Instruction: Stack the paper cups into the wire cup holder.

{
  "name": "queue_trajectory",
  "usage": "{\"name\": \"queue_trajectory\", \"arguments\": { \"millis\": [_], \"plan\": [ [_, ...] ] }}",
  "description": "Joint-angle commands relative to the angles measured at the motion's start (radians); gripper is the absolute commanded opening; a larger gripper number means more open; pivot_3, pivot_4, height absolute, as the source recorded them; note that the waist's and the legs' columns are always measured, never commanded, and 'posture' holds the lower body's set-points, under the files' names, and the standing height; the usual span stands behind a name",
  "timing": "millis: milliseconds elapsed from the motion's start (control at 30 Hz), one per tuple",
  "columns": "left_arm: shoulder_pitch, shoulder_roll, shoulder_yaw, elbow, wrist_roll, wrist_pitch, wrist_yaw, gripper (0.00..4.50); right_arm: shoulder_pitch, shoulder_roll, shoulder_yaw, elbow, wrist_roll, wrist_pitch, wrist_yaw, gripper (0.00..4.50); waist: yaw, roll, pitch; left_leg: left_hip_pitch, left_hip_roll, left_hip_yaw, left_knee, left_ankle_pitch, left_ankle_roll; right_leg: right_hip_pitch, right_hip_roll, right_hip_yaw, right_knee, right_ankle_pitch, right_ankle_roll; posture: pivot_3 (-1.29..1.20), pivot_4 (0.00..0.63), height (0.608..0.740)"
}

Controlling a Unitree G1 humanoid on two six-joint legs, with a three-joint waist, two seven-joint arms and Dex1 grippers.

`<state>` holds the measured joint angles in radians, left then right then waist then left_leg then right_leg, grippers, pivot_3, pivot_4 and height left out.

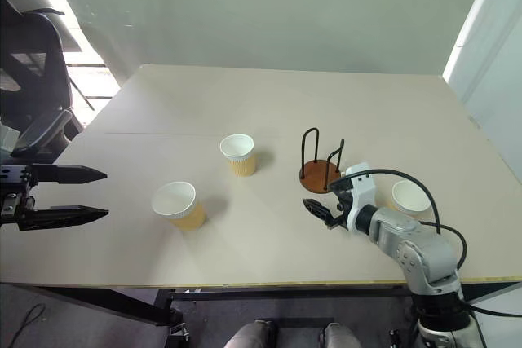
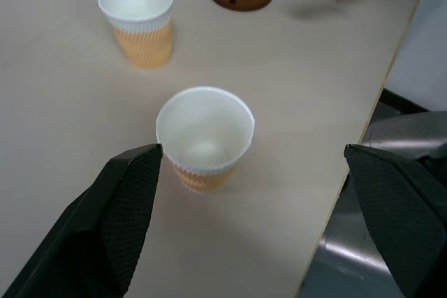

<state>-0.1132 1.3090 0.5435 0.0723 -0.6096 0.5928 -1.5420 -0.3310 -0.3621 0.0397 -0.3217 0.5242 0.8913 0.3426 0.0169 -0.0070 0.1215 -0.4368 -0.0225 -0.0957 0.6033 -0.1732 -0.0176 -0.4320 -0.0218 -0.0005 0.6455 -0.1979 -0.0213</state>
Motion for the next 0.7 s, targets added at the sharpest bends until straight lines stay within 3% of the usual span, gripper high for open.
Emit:
{"name": "queue_trajectory", "arguments": {
  "millis": [33, 500, 600, 700],
  "plan": [
    [-0.017, -0.004, 0.01, -0.018, -0.015, 0.003, 0.003, 4.47, -0.028, 0.029, 0.002, 0.025, -0.053, -0.064, -0.028, 4.5, 0.0, 0.0, 0.0, 0.0, 0.001, 0.0, 0.0, 0.0, -0.001, 0.0, 0.001, 0.0, 0.0, 0.0, 0.0, 0.0, 0.15, 0.74],
    [-0.017, -0.026, 0.015, -0.057, -0.016, 0.021, 0.036, 4.47, -0.133, 0.17, 0.028, 0.232, -0.211, -0.3, -0.037, 4.5, -0.001, 0.0, 0.0, -0.003, 0.008, 0.0, 0.0, -0.001, -0.008, -0.006, 0.006, -0.001, 0.001, 0.0, -0.002, 0.0, 0.15, 0.74],
    [-0.012, -0.023, 0.026, -0.055, -0.01, 0.024, 0.037, 4.5, -0.13, 0.172, 0.027, 0.226, -0.21, -0.299, -0.023, 3.95, 0.001, 0.0, 0.0, -0.003, 0.008, 0.0, 0.0, -0.002, -0.01, -0.006, 0.006, -0.001, 0.001, 0.0, -0.002, 0.0, 0.15, 0.74],
    [-0.008, -0.021, 0.034, -0.055, -0.009, 0.026, 0.037, 4.5, -0.123, 0.165, 0.024, 0.22, -0.213, -0.298, -0.011, 2.94, 0.001, 0.0, 0.0, -0.003, 0.008, 0.0, 0.0, -0.002, -0.01, -0.007, 0.006, -0.001, 0.0, 0.0, -0.002, 0.0, 0.15, 0.74]
  ]
}}
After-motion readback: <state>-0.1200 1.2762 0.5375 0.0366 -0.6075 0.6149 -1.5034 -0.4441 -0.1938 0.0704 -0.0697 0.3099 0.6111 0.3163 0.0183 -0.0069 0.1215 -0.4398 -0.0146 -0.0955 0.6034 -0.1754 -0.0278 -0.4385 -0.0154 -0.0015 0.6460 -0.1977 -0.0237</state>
